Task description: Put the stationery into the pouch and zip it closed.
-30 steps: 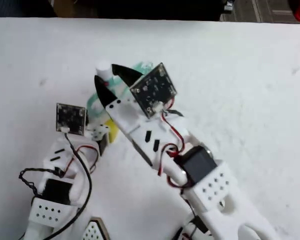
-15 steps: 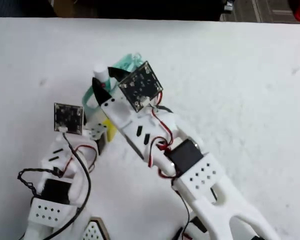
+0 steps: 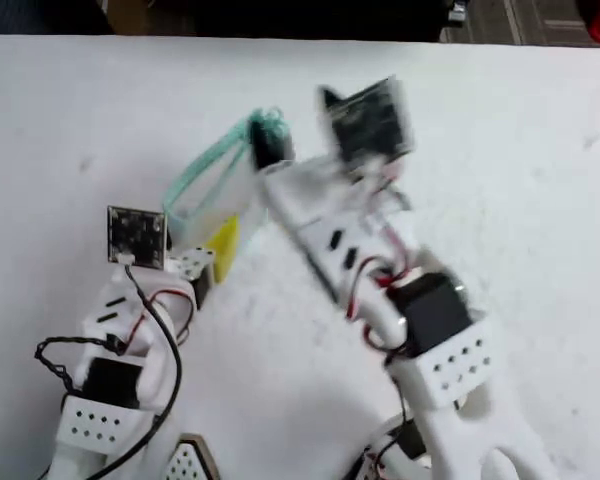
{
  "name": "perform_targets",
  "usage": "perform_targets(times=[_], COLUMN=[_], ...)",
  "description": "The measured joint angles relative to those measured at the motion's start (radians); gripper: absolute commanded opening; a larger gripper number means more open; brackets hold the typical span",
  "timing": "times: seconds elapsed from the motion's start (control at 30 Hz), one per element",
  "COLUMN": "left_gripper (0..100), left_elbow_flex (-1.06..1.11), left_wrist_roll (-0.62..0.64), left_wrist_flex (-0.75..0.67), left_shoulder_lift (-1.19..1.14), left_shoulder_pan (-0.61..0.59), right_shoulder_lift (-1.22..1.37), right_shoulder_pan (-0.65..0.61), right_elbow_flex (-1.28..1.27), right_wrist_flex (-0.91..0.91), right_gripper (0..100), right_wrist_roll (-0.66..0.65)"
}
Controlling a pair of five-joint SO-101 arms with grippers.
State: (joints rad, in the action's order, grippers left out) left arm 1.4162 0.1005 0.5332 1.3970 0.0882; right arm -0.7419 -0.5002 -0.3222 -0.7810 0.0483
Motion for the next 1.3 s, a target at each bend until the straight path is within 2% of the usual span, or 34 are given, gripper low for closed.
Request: perform_targets(times=[0.13, 0.2, 0.47, 0.63, 0.83, 0.9, 1.07, 1.3], left_gripper=[25, 25, 25, 25, 25, 25, 25, 25], left_elbow_flex=[0.0, 0.0, 0.0, 0.0, 0.0, 0.0, 0.0, 0.0], left_wrist_roll=[0.006, 0.011, 0.035, 0.035, 0.035, 0.035, 0.035, 0.035], left_wrist_flex=[0.0, 0.0, 0.0, 0.0, 0.0, 0.0, 0.0, 0.0], left_shoulder_lift=[0.0, 0.0, 0.0, 0.0, 0.0, 0.0, 0.0, 0.0], left_shoulder_pan=[-0.011, -0.028, -0.044, -0.044, -0.044, -0.044, -0.044, -0.044], right_shoulder_lift=[0.057, 0.126, 0.545, 0.793, 0.945, 0.98, 1.069, 1.114], right_shoulder_pan=[0.163, 0.203, 0.219, 0.238, 0.232, 0.233, 0.232, 0.235], right_elbow_flex=[0.005, 0.005, 0.005, 0.011, 0.092, 0.107, 0.153, 0.183], right_wrist_flex=[-0.135, -0.201, -0.381, -0.356, -0.348, -0.344, -0.342, -0.344], right_gripper=[25.4, 25.4, 25.2, 25.2, 25.0, 22.0, 1.5, 1.7], right_wrist_roll=[0.121, 0.152, 0.178, 0.299, 0.328, 0.328, 0.33, 0.33])
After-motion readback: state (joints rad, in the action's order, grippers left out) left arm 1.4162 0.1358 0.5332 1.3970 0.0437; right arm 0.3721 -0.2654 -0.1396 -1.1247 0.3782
